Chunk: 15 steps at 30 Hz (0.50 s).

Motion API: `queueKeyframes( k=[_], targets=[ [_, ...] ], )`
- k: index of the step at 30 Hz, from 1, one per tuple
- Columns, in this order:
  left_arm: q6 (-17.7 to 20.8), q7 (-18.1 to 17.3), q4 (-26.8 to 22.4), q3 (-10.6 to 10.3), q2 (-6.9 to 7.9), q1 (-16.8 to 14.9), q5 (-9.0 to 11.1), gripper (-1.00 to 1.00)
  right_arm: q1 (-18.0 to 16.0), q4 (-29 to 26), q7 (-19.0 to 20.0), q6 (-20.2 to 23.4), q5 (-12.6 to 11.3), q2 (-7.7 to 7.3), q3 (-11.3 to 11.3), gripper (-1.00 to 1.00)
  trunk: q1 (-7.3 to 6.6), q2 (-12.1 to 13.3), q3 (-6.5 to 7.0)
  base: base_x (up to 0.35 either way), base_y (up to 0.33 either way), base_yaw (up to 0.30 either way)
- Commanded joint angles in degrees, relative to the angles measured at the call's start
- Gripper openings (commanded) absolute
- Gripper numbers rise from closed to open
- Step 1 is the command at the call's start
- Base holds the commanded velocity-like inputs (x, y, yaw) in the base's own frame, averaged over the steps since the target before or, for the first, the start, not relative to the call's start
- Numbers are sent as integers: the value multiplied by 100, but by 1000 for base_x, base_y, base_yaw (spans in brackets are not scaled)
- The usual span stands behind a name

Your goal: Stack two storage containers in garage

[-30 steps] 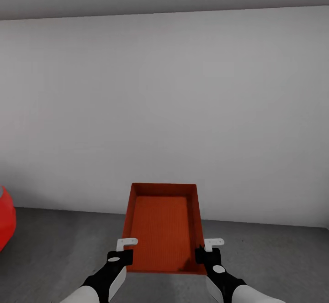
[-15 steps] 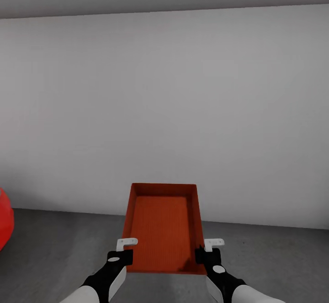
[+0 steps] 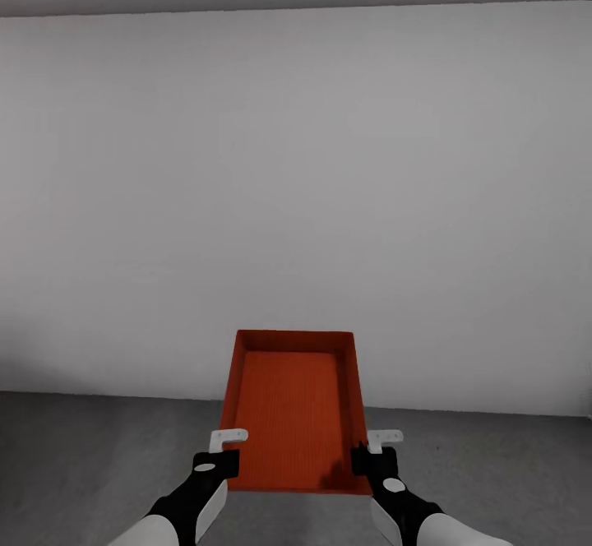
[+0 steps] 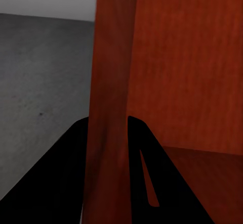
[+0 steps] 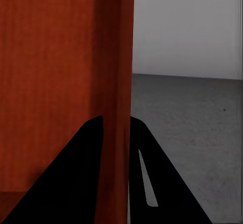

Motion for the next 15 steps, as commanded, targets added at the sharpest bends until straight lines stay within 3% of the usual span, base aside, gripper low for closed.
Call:
queueKeyframes(
  k=[1,6,15],
  targets=[
    [39,65,-34,108,-3,1,-103,-100,-1,15,-51,-6,-31,13,-173,-100,2,-5,-2,30,0,-228],
    [37,66,-42,107,-10,1,-103,-100,-2,15,-50,-6,-30,13,-173,-100,2,-5,-2,10,0,-97],
    [37,73,-43,107,-11,1,-103,-100,-2,15,-56,8,-46,11,-173,-100,2,-5,-41,1,0,0]
  ],
)
